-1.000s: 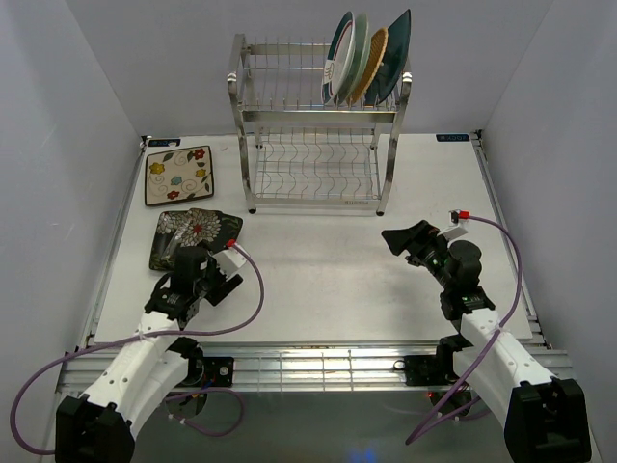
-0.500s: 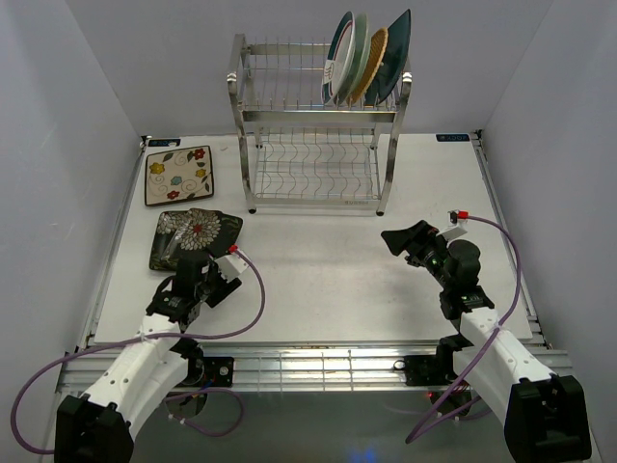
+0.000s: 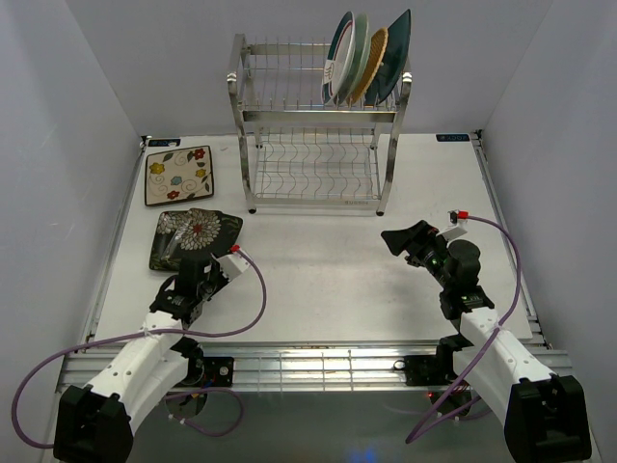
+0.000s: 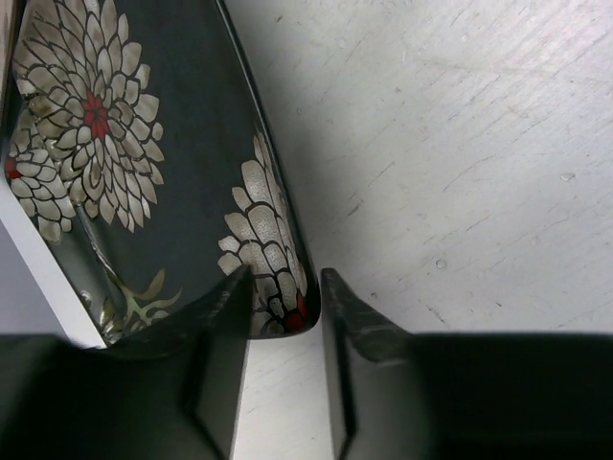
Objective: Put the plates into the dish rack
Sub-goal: Pick up the plate at the center of the board.
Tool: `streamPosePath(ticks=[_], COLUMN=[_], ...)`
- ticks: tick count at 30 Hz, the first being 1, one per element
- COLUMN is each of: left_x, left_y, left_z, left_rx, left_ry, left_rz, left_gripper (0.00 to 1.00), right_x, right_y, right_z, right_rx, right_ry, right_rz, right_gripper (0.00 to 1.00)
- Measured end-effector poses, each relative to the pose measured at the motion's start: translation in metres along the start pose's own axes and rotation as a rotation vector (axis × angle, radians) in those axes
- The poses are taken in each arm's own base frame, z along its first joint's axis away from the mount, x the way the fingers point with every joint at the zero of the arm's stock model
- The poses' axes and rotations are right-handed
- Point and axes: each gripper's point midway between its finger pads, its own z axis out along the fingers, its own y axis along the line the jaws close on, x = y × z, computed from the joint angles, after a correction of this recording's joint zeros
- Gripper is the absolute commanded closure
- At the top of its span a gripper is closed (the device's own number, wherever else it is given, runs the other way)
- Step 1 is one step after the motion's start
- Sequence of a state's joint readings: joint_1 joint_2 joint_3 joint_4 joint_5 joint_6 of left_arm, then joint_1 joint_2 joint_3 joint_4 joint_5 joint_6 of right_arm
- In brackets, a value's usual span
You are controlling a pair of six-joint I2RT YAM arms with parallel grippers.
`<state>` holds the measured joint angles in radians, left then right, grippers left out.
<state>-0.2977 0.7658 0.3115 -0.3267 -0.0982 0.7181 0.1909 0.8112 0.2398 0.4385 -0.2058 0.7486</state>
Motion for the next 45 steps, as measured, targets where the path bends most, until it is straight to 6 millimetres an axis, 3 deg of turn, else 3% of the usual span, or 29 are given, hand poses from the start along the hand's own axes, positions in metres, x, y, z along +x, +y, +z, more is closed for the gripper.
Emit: streamPosePath(ticks=[1, 14, 21, 33, 45], left_x=[-0.001, -0.011, -0.018, -0.068, -0.077], left_y=[0.001, 0.011, 0.017, 0.049, 0.055], left_z=[0.0, -0.007, -0.012, -0.042, -0.048], left_rx=[-0.004, -0.051, -0.056, -0.091, -0.089], left_ry=[-0.004, -0.052, -0.061, -0.18, -0.184], left_rz=[-0.001, 0.015, -0.015, -0.163, -0.252], left_gripper=[0.67, 1.0, 1.0, 1.0, 1.0], right_x=[0.0, 0.0, 0.001, 0.002, 0.002], right_y=[0.0, -0.001, -0.001, -0.002, -0.002], right_z=[0.0, 0.0, 0.001, 0.001, 0.0], right_rx=[0.0, 0.002, 0.005, 0.006, 0.005], right_ry=[0.0, 0.002, 0.005, 0.006, 0.006], right_rz=[0.0, 0.001, 0.002, 0.001, -0.011], right_gripper=[0.1, 0.1, 0.1, 0.1, 0.1])
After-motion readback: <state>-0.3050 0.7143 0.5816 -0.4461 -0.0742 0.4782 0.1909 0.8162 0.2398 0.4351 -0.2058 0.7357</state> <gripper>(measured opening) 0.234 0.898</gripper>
